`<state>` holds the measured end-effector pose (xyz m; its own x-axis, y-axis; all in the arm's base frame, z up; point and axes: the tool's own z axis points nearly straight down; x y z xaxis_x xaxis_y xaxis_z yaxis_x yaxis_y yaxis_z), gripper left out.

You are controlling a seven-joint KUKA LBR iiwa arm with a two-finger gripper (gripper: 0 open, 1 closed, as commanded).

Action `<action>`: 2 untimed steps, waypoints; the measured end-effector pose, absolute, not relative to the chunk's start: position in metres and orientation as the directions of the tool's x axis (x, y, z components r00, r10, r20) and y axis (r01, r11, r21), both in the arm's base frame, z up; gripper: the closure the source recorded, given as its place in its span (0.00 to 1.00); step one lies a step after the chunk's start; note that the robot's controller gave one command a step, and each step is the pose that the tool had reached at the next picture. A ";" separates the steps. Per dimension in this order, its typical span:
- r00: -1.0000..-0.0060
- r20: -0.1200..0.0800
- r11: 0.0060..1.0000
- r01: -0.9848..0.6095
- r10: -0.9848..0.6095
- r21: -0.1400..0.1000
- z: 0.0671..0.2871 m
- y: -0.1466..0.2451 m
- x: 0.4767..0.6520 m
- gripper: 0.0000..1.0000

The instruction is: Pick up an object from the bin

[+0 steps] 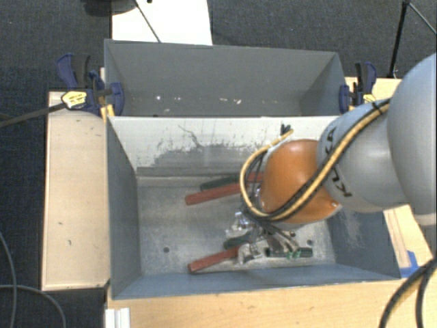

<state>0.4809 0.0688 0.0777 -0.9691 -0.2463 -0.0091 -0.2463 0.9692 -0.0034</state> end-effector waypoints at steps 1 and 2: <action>-0.969 0.003 0.969 -0.246 -0.246 0.000 0.089 0.069 0.478 1.00; -0.969 0.002 0.969 -0.246 -0.246 0.001 0.107 0.070 0.478 1.00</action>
Offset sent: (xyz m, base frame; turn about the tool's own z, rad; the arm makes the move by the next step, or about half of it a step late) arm -0.0001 -0.0001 0.0279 0.0000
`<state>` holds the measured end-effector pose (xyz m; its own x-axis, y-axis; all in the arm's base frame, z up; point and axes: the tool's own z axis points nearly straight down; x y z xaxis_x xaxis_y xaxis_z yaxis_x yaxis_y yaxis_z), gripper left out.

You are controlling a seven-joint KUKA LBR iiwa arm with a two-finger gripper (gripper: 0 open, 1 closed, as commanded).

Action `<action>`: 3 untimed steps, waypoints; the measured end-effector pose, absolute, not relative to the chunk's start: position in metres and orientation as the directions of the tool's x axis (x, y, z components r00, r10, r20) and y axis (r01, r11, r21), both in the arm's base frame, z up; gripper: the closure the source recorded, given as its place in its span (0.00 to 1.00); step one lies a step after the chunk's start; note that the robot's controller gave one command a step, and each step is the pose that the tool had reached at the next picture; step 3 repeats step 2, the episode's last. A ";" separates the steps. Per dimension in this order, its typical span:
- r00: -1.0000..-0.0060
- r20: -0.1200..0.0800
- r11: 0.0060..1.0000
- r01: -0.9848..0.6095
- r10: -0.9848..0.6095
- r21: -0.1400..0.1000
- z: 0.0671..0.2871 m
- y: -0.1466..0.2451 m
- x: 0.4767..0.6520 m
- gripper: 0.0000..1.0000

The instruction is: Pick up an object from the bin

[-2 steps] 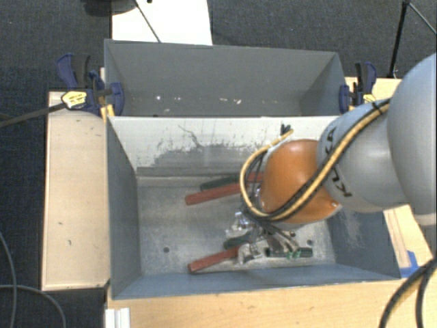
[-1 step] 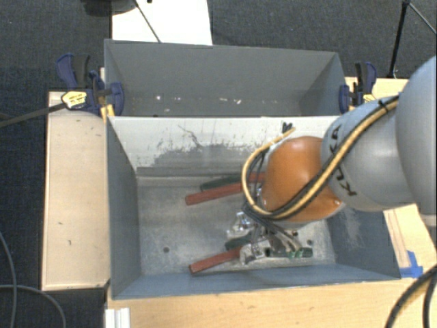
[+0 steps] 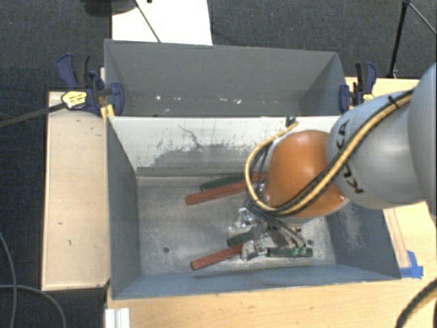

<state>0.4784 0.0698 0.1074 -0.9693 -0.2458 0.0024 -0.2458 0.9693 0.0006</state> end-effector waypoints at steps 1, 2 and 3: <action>-0.969 -0.002 0.969 -0.246 -0.246 0.000 0.121 0.070 0.480 1.00; -0.969 -0.004 0.969 -0.245 -0.245 0.000 0.129 0.070 0.480 1.00; -0.969 -0.004 0.969 -0.245 -0.245 0.000 0.129 0.070 0.480 1.00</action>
Offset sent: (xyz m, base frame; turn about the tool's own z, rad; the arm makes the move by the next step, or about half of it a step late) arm 0.0000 0.0000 0.0355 0.0000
